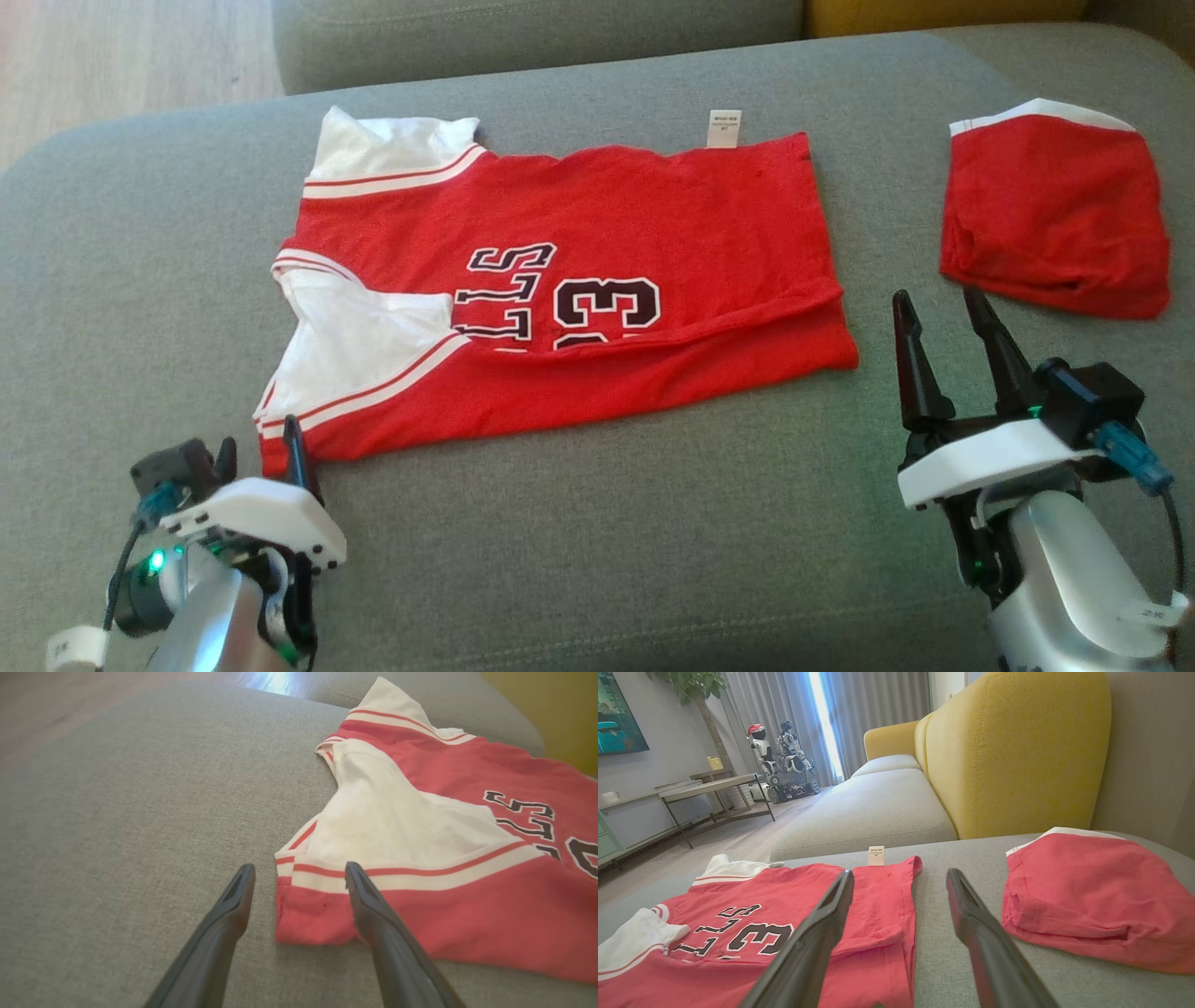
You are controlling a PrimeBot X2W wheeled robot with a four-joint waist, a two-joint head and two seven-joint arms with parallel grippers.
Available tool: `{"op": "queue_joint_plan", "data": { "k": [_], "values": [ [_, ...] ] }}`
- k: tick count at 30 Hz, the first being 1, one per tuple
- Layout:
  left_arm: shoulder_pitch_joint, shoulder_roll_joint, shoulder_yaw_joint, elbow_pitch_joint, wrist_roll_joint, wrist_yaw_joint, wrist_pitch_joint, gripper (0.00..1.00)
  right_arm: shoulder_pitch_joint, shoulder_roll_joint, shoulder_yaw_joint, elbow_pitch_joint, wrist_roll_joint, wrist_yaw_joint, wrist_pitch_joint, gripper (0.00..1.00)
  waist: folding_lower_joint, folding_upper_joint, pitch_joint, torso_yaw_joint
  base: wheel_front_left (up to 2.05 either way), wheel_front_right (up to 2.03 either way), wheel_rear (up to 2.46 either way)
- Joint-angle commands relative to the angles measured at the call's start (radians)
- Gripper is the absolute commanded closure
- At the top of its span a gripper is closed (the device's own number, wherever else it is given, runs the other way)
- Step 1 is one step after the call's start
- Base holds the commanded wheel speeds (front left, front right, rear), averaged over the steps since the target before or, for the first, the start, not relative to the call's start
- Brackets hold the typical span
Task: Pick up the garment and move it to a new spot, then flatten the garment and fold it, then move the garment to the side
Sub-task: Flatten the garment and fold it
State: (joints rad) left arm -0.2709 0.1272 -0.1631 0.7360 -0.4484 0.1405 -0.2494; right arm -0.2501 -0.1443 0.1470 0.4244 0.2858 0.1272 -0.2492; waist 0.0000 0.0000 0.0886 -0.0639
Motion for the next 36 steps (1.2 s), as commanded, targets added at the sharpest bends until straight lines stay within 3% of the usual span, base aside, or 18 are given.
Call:
{"op": "queue_joint_plan", "data": {
  "k": [1,6,16,17,19,20,28,36],
  "values": [
    [-0.066,0.016,0.037,0.014,-0.002,0.005,-0.012,0.0,-0.006,0.008,0.011,-0.041,-0.015,0.003,-0.001,0.0,0.0,0.0,0.008,-0.006,0.0,0.0,0.0],
    [-0.12,0.017,0.028,0.133,-0.014,-0.023,0.008,0.0,0.002,0.02,0.003,-0.05,-0.03,0.003,0.004,0.0,0.0,0.0,0.02,-0.018,0.0,0.0,0.0],
    [-0.168,0.018,-0.006,0.245,-0.014,-0.084,0.025,0.0,0.006,0.033,-0.017,-0.054,-0.049,0.003,0.001,0.0,0.0,0.0,0.022,-0.025,0.0,0.0,0.0],
    [-0.175,0.016,-0.011,0.254,-0.013,-0.091,0.026,0.24,0.006,0.034,-0.02,-0.054,-0.05,0.003,0.001,0.0,0.0,0.0,0.024,-0.024,0.0,0.0,0.0],
    [-0.188,0.014,-0.023,0.272,-0.01,-0.106,0.036,0.97,0.007,0.037,-0.025,-0.053,-0.054,0.003,0.0,0.0,0.0,0.0,0.027,-0.021,0.0,0.0,0.0],
    [-0.194,0.014,-0.029,0.281,-0.008,-0.112,0.039,1.0,0.008,0.038,-0.025,-0.053,-0.056,0.003,0.0,0.0,0.0,0.0,0.028,-0.021,0.0,0.0,0.0],
    [-0.225,0.02,-0.022,0.272,-0.01,-0.111,0.002,1.0,0.006,0.049,-0.039,-0.043,-0.058,0.003,0.004,0.0,0.0,0.0,0.029,-0.009,0.0,0.0,0.0],
    [-0.199,0.021,-0.003,0.099,0.026,-0.082,-0.012,1.0,-0.004,0.07,-0.041,0.045,-0.003,0.003,0.07,0.0,0.0,0.0,0.032,0.025,0.0,0.0,0.0]
  ]
}}
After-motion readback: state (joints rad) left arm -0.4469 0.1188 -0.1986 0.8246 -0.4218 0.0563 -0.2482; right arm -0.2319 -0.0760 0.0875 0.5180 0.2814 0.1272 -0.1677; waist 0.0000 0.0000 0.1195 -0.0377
